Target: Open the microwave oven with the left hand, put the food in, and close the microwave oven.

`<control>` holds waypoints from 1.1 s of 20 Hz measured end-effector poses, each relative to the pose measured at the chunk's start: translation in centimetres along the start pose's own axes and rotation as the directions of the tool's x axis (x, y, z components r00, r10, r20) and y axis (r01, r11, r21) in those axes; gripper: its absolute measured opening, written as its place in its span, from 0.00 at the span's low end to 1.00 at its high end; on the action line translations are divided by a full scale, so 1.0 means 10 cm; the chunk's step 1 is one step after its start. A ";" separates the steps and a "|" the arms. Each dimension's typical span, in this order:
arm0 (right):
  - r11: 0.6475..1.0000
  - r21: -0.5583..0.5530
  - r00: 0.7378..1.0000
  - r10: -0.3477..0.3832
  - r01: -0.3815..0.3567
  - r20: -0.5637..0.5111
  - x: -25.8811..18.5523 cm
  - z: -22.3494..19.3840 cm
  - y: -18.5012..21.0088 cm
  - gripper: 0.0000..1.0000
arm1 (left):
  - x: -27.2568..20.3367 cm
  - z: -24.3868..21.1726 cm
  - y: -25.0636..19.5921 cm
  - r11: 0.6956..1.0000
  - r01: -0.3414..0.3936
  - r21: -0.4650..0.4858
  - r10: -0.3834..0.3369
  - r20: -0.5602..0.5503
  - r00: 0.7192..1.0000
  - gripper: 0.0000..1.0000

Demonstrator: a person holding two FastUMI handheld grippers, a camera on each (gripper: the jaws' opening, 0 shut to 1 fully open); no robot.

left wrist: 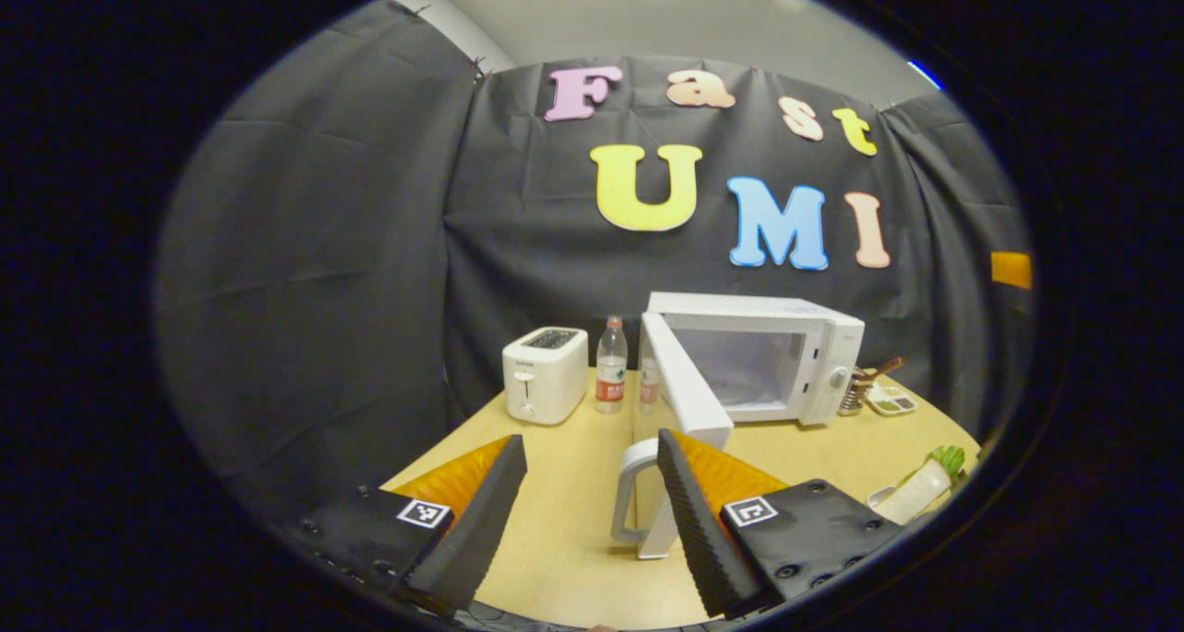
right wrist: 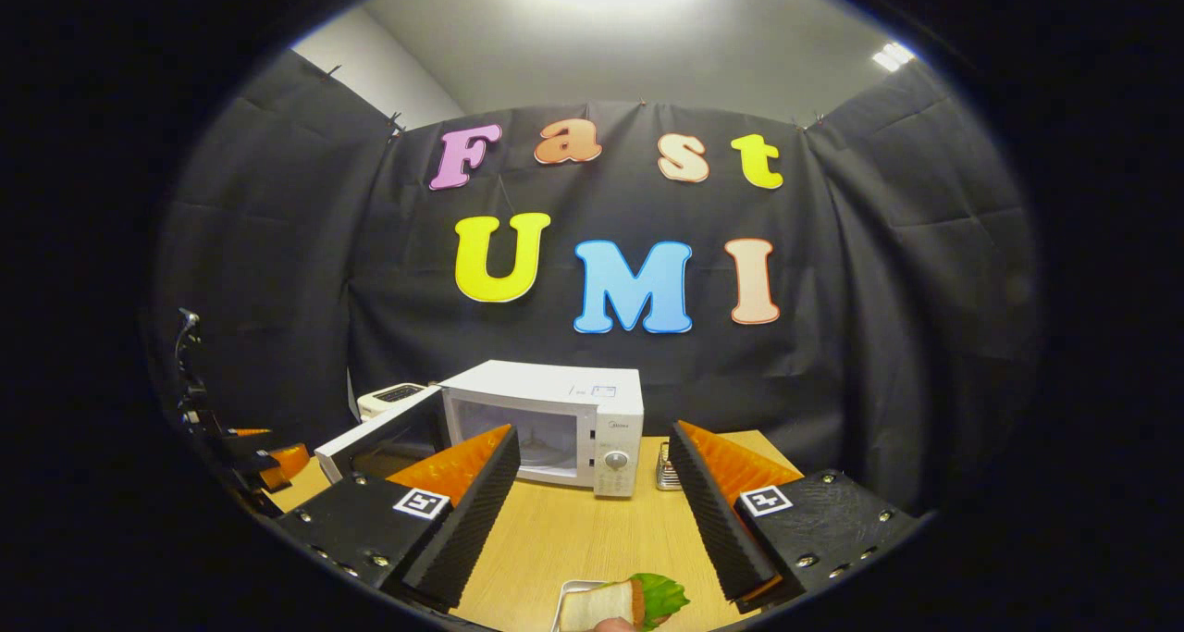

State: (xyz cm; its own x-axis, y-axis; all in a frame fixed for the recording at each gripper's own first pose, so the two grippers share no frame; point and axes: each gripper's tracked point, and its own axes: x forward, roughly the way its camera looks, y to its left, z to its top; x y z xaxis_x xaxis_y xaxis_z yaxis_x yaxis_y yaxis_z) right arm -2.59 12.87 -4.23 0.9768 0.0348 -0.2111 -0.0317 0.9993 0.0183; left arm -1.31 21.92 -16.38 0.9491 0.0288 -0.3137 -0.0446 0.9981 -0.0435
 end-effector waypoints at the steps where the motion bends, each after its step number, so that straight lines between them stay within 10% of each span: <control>1: 1.000 0.016 1.000 0.012 -0.011 -0.028 0.03 -0.08 -0.06 0.98 | -0.07 0.17 -0.04 1.000 -0.008 0.010 0.007 0.037 0.999 0.92; 10: 0.986 0.160 0.940 0.099 -0.048 -0.325 0.14 -1.09 -0.45 0.99 | -0.45 1.05 -0.47 0.998 -0.059 0.023 0.053 0.211 0.976 1.00; 22: 0.940 0.339 0.749 0.256 -0.044 -0.611 -0.02 -2.24 -0.53 0.98 | -0.68 1.16 -0.69 0.991 -0.123 0.044 0.110 0.222 0.969 0.95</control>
State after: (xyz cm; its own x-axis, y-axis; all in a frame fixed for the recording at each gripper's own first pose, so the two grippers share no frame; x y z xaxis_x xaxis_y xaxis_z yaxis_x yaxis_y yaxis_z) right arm -7.39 7.81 -26.13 0.5940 0.2886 -0.7509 -0.0016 0.9339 0.3576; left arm -3.81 15.50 -2.99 0.9839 0.1497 -0.0976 -0.1467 0.9885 0.0373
